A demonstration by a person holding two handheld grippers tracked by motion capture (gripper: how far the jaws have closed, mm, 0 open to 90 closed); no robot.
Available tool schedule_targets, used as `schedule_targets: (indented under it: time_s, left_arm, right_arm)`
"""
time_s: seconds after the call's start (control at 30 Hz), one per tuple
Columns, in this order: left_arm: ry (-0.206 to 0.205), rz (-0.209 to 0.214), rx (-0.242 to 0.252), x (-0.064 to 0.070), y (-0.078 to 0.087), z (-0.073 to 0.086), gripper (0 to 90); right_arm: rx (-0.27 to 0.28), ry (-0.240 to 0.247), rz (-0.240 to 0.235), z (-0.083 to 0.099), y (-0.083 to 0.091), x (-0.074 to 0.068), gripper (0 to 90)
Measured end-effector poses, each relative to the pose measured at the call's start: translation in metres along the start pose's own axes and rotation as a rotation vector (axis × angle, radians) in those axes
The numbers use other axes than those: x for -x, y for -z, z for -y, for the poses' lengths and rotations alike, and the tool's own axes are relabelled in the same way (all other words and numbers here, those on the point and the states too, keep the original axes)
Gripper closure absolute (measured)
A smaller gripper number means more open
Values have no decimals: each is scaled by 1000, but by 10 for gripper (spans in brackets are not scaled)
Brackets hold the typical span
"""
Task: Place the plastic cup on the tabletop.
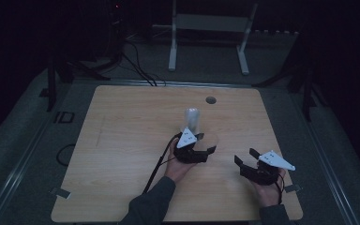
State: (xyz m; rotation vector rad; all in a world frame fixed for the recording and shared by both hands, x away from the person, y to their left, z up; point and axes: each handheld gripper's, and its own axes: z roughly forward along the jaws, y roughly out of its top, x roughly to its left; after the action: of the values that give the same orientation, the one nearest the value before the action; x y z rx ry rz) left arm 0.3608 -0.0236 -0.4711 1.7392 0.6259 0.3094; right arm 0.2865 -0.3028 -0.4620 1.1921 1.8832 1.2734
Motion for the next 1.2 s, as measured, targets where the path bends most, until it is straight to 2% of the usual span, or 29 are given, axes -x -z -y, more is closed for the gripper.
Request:
schedule_targets:
  time_s: [0.2,0.33,0.47,0.83,1.03,1.2]
  left_arm:
    - [-9,-12,-9,1,-3,3,288]
    - [-36,-40,-16,4,-6,5,287]
    - [-53,-50,-11,8,-9,7,285]
    - [-45,-46,-21,9,-13,14,282]
    - [-35,-30,-28,9,-11,15,271]
    - [-26,-25,-62,10,-10,17,233]
  right_arm:
    - [1,0,0,0,0,0,280]
    - [1,0,0,0,0,0,280]
    - [2,-2,1,0,0,0,280]
    - [3,-1,2,0,1,1,280]
    - [3,0,2,0,1,0,280]
    - [4,-1,5,0,1,1,280]
